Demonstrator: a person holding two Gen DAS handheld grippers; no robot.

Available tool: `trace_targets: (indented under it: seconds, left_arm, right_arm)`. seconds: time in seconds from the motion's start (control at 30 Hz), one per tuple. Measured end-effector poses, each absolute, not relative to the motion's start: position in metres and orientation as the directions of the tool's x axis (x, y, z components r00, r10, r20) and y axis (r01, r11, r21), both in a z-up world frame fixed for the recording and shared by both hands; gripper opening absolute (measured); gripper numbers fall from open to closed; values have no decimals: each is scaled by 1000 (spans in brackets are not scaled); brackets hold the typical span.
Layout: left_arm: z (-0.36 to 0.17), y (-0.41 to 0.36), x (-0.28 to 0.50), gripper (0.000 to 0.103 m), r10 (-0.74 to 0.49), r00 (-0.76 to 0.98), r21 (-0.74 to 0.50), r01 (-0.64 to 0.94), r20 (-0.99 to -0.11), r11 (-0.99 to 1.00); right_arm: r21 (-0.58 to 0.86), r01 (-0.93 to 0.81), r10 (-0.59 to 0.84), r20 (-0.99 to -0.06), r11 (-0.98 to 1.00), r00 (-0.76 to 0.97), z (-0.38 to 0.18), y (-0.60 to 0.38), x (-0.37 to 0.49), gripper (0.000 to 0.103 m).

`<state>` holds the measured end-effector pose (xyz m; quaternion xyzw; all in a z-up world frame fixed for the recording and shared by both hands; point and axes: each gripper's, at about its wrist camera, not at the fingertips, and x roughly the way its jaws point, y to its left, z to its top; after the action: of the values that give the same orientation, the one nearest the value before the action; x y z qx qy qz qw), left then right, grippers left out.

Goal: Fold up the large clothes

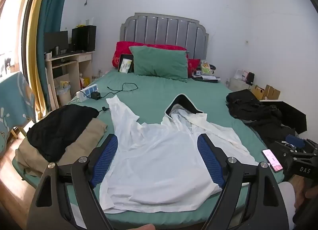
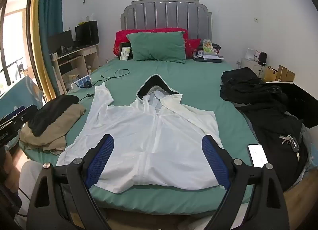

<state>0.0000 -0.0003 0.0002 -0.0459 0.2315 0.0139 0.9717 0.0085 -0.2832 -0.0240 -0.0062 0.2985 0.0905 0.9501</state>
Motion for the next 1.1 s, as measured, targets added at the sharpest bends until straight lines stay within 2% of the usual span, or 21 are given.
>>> trace_targets:
  seconds: [1.1]
  left_arm:
    - [3,-3,-2,85,6,903,-87,-48,-430,995]
  right_arm:
    - [57,-174,176,-565,983,806,-26,-283,10,90]
